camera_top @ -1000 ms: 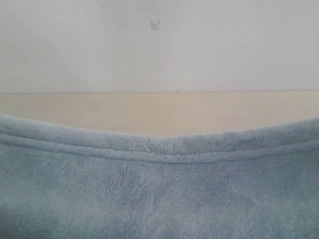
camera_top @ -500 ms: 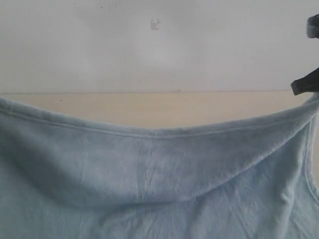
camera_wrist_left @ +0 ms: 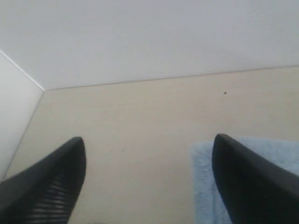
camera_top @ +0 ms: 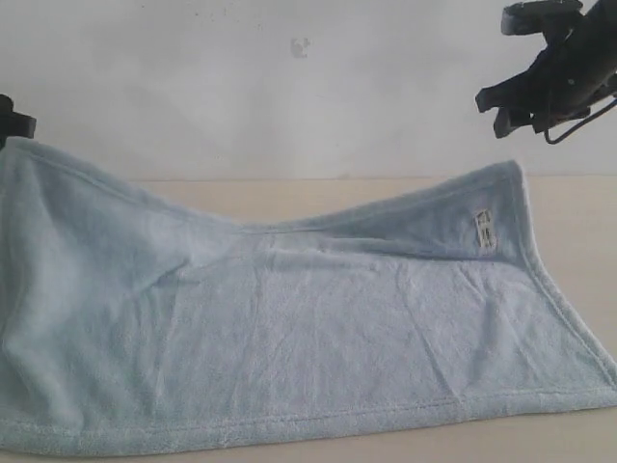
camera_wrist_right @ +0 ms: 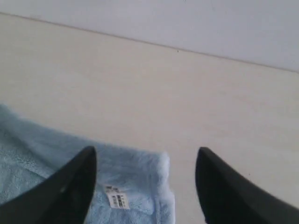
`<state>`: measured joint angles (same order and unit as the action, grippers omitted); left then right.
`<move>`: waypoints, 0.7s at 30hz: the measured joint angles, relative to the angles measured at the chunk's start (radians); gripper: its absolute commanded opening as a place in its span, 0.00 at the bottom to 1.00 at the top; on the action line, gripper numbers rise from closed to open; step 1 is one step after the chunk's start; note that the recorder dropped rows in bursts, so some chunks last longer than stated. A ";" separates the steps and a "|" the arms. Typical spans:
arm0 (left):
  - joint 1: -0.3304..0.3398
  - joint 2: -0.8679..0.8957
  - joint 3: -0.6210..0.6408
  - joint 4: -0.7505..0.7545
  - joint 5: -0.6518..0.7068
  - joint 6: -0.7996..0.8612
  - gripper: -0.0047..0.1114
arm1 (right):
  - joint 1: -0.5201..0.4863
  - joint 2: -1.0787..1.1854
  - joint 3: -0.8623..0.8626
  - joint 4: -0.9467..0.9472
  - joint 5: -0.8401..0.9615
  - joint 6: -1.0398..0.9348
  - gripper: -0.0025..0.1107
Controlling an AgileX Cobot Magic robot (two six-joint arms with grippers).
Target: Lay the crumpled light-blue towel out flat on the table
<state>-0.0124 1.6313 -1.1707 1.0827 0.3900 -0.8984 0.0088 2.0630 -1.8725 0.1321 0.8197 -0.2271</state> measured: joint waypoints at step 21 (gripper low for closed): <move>0.001 -0.393 0.328 -0.498 0.123 0.366 0.08 | -0.007 -0.344 0.562 -0.036 -0.069 -0.034 0.02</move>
<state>-0.0116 1.2382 -0.8422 0.5847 0.5132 -0.5324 0.0018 1.7191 -1.3104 0.0956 0.7504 -0.2612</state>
